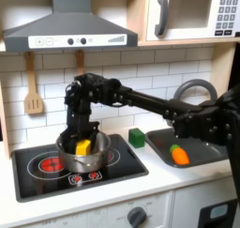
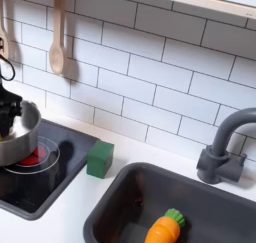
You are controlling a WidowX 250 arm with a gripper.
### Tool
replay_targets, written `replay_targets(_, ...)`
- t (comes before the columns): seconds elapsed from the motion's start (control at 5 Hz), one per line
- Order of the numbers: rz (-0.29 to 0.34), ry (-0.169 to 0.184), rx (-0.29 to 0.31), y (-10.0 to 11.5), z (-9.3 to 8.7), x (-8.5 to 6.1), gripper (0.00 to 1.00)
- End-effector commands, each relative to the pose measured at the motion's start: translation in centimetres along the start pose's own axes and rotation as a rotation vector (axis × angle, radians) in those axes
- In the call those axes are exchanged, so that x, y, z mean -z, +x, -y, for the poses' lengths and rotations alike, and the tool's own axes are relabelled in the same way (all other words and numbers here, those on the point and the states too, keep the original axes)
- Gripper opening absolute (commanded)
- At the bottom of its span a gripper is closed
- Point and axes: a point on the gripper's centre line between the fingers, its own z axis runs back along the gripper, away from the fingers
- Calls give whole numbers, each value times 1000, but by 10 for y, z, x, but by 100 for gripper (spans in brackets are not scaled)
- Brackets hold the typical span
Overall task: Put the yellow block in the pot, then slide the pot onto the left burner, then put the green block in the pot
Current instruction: 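Put the yellow block in the pot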
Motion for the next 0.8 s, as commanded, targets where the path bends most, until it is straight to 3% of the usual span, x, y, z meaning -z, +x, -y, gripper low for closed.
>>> replay_targets(0.0,-7,6,8,-3,1,6,0)
replay_targets(0.6,-27,4,10,-6,-1,11,0)
